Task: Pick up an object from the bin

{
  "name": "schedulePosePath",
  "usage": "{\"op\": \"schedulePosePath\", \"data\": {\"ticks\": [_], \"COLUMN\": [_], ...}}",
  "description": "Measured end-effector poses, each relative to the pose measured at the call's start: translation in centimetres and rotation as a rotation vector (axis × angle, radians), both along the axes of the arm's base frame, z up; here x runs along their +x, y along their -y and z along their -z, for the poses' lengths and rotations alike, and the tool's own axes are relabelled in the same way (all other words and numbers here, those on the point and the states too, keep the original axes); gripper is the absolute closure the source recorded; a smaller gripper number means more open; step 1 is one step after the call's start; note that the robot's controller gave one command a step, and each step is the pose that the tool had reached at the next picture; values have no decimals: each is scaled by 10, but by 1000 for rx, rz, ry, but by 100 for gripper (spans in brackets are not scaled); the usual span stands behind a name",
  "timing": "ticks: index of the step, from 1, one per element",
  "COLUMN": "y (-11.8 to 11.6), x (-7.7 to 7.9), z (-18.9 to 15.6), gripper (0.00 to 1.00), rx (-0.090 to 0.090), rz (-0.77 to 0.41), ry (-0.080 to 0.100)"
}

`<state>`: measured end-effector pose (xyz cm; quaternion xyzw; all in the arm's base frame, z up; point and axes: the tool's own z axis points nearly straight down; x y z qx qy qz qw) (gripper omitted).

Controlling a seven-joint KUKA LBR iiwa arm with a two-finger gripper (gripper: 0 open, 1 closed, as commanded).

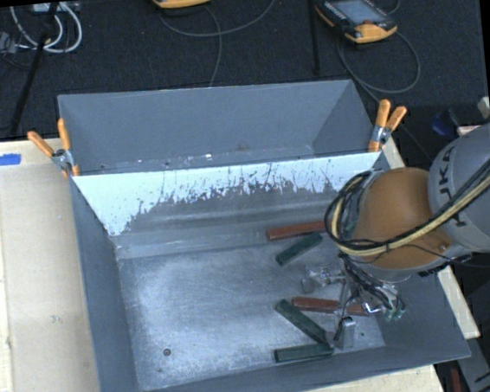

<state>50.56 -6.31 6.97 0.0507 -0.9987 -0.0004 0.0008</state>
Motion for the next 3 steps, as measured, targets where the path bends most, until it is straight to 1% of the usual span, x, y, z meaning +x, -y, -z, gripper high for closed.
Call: {"op": "schedulePosePath", "data": {"ticks": [1, 2, 3], "y": [0, -30, 9], "x": [0, -17, -14], "z": [0, -129, -276], "gripper": [100, 100, 100], "rx": [0, 0, -3], "rz": [-4, -67, -437], "ry": [1, 9, 9]}}
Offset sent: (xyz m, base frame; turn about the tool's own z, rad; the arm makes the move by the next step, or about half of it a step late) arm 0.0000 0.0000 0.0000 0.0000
